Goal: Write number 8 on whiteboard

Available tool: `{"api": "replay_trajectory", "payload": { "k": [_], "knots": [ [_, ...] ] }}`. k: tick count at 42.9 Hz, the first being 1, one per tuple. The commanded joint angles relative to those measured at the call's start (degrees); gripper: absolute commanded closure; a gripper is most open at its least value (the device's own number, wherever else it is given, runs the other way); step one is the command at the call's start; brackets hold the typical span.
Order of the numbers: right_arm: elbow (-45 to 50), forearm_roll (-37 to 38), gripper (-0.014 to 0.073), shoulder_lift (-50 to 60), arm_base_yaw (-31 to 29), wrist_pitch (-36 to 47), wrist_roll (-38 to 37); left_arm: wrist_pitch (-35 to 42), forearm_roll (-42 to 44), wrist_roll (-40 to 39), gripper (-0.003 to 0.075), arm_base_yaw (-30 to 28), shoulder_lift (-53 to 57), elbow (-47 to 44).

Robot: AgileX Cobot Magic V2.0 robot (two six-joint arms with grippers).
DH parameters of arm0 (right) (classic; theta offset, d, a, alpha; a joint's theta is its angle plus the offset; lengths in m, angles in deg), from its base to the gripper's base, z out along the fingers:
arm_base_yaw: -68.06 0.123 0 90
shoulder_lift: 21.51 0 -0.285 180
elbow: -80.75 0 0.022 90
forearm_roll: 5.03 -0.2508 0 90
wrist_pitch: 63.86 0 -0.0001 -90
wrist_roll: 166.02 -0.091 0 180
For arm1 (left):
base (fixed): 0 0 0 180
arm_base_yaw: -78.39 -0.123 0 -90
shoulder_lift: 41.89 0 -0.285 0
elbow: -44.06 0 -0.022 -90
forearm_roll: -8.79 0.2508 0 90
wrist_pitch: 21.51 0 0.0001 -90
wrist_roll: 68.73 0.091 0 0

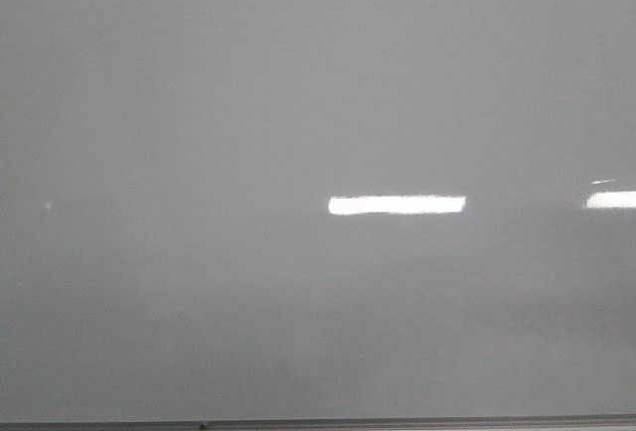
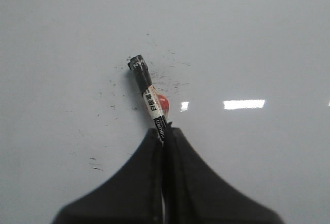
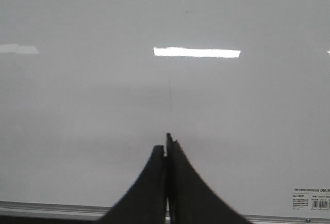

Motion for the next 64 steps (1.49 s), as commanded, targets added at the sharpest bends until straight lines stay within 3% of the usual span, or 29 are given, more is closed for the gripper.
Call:
{"api": "replay_trajectory", "payload": {
  "k": [1,41,47,52,57,64],
  "knots": [
    [-0.1,0.6,0.0655,0.4,0.0,4.3,0.4,5.0,-0.1,-0.7,0.0741,0.4,0.7,-0.8],
    [-0.1,0.5,0.0655,0.4,0.0,4.9,0.4,5.1,-0.1,-0.7,0.0741,0.4,0.7,-0.8],
    [-1.2,-2.3,0.0655,0.4,0.0,9.2,0.4,9.8,-1.9,-0.8,0.0741,0.4,0.7,-0.6],
    [-6.2,-2.9,0.0654,0.4,0.0,7.0,0.4,13.6,-3.2,-0.8,0.0741,0.4,0.7,1.8],
    [-13.9,-2.7,0.0654,-0.2,0.0,2.0,0.4,9.2,-3.2,-0.8,0.0741,0.4,-0.1,8.2],
    [-22.5,-2.8,0.0654,-7.0,0.0,-4.8,0.4,-2.7,-3.2,-0.8,0.0741,0.4,-7.1,16.8]
  ]
}}
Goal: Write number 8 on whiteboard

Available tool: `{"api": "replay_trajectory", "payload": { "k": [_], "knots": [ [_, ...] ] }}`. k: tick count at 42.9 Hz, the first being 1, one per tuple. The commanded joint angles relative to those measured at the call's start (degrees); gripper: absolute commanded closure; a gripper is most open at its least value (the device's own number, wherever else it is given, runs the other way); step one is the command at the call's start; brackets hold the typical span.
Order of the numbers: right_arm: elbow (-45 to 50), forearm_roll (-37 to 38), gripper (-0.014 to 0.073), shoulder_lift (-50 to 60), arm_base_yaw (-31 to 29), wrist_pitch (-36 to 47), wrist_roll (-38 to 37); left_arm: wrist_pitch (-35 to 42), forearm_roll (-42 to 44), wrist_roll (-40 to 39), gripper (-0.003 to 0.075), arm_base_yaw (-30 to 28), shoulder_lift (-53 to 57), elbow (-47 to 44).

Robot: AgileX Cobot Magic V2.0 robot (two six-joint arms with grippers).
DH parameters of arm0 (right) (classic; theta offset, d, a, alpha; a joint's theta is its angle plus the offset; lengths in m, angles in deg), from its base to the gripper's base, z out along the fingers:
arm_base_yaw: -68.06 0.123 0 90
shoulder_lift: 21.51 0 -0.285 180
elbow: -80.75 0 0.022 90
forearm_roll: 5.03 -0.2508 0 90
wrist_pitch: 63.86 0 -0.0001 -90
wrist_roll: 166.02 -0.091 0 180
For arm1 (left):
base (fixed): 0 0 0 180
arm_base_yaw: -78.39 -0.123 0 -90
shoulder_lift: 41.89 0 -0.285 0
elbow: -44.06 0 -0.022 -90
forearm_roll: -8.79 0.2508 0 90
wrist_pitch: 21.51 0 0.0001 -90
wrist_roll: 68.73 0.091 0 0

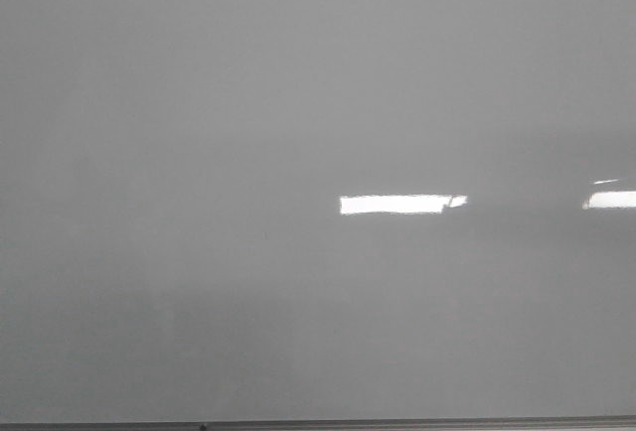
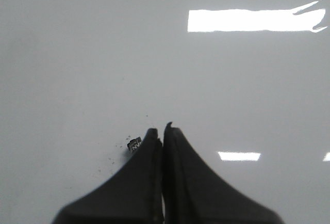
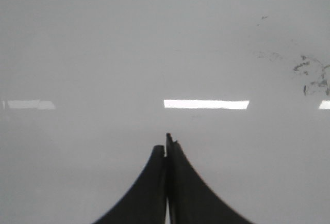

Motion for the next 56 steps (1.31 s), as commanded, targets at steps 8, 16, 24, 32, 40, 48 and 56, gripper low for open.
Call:
{"api": "replay_trajectory", "payload": {
  "k": [8,16,24,32,40,48,56],
  "knots": [
    [-10.0,-0.3,0.0654,-15.3,0.0,0.8,0.4,-4.6,-0.6,-0.6,0.0741,0.4,-16.7,9.3],
    [-10.5,-0.3,0.0609,-18.9,0.0,1.6,0.4,-2.5,-0.7,-0.6,0.0729,0.4,-21.8,9.7],
    [-10.5,-0.3,0.0228,-18.9,0.0,1.9,0.4,-2.5,-1.1,-0.6,0.0389,0.4,-21.8,9.7],
    [-10.5,-0.3,0.0,-18.9,0.0,1.9,0.4,-1.9,-1.1,-0.6,0.009,0.4,-21.8,9.7],
    [-10.5,-0.3,0.0001,-18.9,0.0,1.9,0.4,-1.3,-5.2,-0.6,0.0106,0.4,-25.3,9.8],
    [-10.5,-0.3,0.0001,-18.9,0.0,1.9,0.4,-2.1,-11.8,-0.6,0.0106,0.4,-42.4,13.3],
    [-10.5,-0.3,0.0001,-18.9,0.0,1.9,0.4,3.8,-12.6,-1.2,0.014,-0.9,-59.0,17.6]
  ]
}}
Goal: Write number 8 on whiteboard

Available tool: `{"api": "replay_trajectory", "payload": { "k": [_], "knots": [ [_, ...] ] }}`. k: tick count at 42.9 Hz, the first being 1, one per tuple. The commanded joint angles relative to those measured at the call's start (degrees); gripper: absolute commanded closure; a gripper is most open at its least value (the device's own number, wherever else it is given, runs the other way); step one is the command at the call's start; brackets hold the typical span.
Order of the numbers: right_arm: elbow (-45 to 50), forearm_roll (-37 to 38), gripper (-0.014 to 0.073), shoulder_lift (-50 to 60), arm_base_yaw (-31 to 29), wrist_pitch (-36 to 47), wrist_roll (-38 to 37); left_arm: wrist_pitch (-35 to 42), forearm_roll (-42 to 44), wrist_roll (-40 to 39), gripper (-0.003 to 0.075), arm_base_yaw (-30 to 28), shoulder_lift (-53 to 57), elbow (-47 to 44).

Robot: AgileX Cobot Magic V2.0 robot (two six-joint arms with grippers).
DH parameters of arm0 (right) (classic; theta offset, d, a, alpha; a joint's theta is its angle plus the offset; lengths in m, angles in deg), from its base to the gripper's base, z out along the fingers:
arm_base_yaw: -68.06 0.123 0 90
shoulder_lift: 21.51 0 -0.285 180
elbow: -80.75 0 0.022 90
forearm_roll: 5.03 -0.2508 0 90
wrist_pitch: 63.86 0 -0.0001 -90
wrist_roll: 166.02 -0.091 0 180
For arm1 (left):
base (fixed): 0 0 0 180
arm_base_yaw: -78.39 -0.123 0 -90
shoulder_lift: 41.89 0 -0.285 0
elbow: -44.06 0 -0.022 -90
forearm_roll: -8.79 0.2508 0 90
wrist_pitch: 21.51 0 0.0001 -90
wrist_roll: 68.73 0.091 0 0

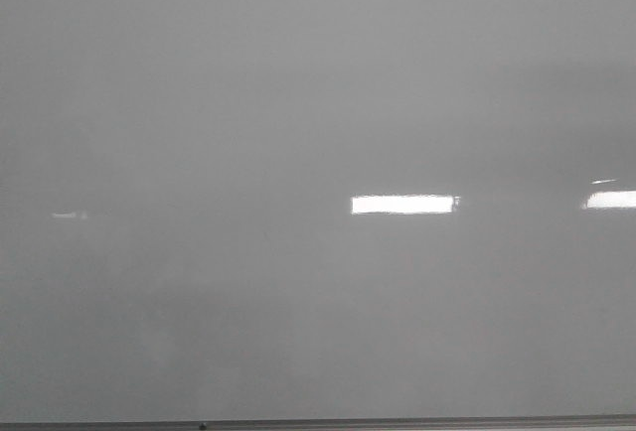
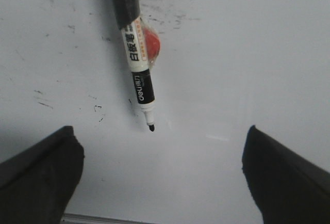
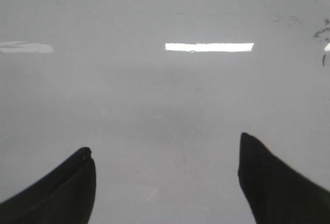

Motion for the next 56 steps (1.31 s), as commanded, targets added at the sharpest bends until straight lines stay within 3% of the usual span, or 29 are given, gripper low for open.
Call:
{"api": "replay_trajectory", "payload": {
  "k": [1,20,26,37,41,48,51,56],
  "knots": [
    [-2.3,-0.3,0.0001,-0.9,0.0,4.7,0.4,8.1,-1.5,-0.7,0.0146,-0.8,-6.7,3.2],
    [-2.3,-0.3,0.0001,-0.9,0.0,4.7,0.4,15.6,-1.4,-0.2,0.021,1.7,-23.0,8.8],
    [-2.3,-0.3,0.0001,-0.9,0.0,4.7,0.4,16.2,-1.4,-0.2,0.0339,1.7,-25.3,9.5],
    [-2.3,-0.3,0.0001,-0.9,0.0,4.7,0.4,15.7,-1.3,-0.2,0.067,1.7,-25.6,9.5],
    [-2.3,-0.3,0.0001,-0.9,0.0,4.7,0.4,14.1,-1.3,-0.2,0.0731,1.7,-24.8,9.5],
    [-2.3,-0.3,0.0001,-0.9,0.0,4.3,0.4,5.4,2.6,-0.2,0.0741,1.7,-20.1,10.3],
    [-2.7,-0.3,0.0001,-0.9,0.0,3.1,0.4,-4.2,3.2,0.9,0.0741,1.9,-18.4,13.2],
    [-4.0,-0.9,0.0001,-2.2,0.1,1.1,0.4,-25.3,2.6,9.3,0.0741,4.3,-18.3,20.4]
  ]
}}
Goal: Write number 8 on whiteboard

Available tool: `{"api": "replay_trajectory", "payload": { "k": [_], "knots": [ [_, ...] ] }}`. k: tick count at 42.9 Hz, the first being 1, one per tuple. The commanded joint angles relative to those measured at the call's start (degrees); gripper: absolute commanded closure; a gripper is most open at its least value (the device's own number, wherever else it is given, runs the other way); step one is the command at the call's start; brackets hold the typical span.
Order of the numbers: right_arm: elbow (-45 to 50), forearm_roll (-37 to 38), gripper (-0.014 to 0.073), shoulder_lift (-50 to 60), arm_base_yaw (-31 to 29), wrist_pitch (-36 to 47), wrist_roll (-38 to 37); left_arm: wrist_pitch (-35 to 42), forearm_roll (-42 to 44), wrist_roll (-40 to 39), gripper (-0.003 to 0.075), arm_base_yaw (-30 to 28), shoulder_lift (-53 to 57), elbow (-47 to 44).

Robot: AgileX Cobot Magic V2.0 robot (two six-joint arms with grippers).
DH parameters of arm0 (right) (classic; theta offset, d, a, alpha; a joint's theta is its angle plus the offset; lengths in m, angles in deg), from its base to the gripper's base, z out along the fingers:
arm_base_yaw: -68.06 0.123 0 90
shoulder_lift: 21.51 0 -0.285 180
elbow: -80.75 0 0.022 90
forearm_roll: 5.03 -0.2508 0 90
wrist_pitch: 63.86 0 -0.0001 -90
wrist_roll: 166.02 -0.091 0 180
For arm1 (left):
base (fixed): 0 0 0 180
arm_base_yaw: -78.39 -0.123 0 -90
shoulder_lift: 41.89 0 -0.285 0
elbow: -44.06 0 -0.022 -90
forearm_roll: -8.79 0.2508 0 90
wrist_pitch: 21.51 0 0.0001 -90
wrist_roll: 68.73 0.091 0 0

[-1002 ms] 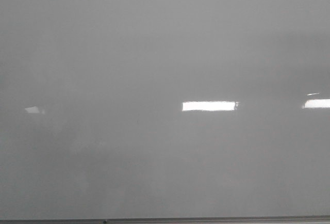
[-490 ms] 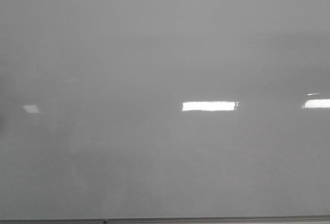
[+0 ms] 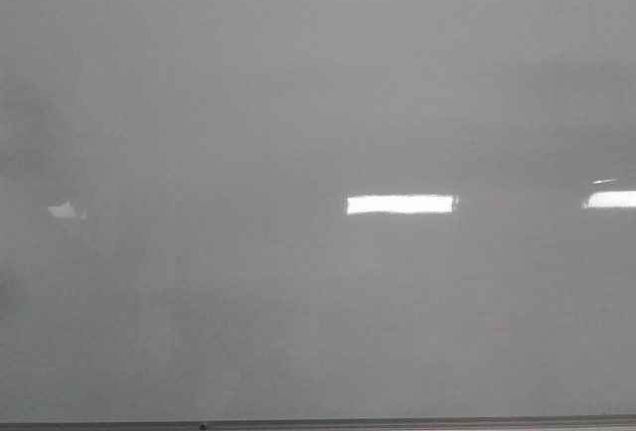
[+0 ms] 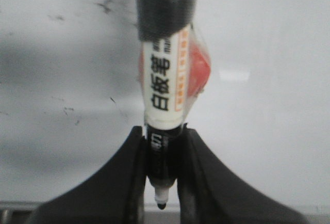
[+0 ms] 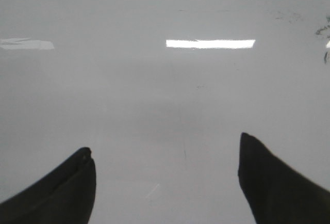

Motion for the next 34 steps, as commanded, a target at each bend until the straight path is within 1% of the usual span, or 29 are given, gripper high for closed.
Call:
{"api": "replay_trajectory", "payload": {
  "k": [1,3,6,9,12,15,19,25,29,34],
  "knots": [
    [-3.5,-0.8,0.0001,-2.4,0.1,2.0,0.4,-13.1,-0.9,6.9,0.0741,2.6,1.6,7.3],
    [-4.6,-0.9,0.0001,-3.7,0.3,0.2,1.4,-19.2,-1.8,10.5,0.0741,4.9,1.3,9.8],
    [-6.6,-1.7,0.0001,-6.6,0.6,-4.2,4.5,-24.6,-3.1,17.3,0.0741,8.6,1.1,13.5],
    [-8.6,-3.1,0.0001,-9.5,1.4,-7.5,8.3,-28.0,-3.3,23.8,0.0741,12.4,1.1,15.9],
    [-10.9,-6.2,0.0001,-13.4,2.9,-11.7,12.5,-31.8,-2.9,31.9,0.0741,17.3,1.1,18.4],
    [-13.0,-9.6,0.0001,-17.0,4.6,-15.8,17.3,-34.6,-2.5,36.9,0.0741,21.8,1.1,19.9],
    [-16.1,-14.5,0.0001,-21.8,8.1,-20.6,25.7,-37.3,-1.5,39.2,0.0741,26.5,1.1,21.0],
    [-20.8,-19.8,0.0001,-28.8,15.8,-25.4,36.8,-39.8,-0.5,42.2,0.0741,31.5,1.1,21.3],
    [-23.2,-21.6,0.0001,-33.2,21.3,-25.9,40.1,-40.1,-0.5,42.9,0.0741,33.6,1.1,21.3],
    [-27.2,-21.8,0.0001,-39.9,28.5,-25.7,40.7,-40.1,-0.5,43.5,0.0741,35.5,1.1,21.3]
  ]
}}
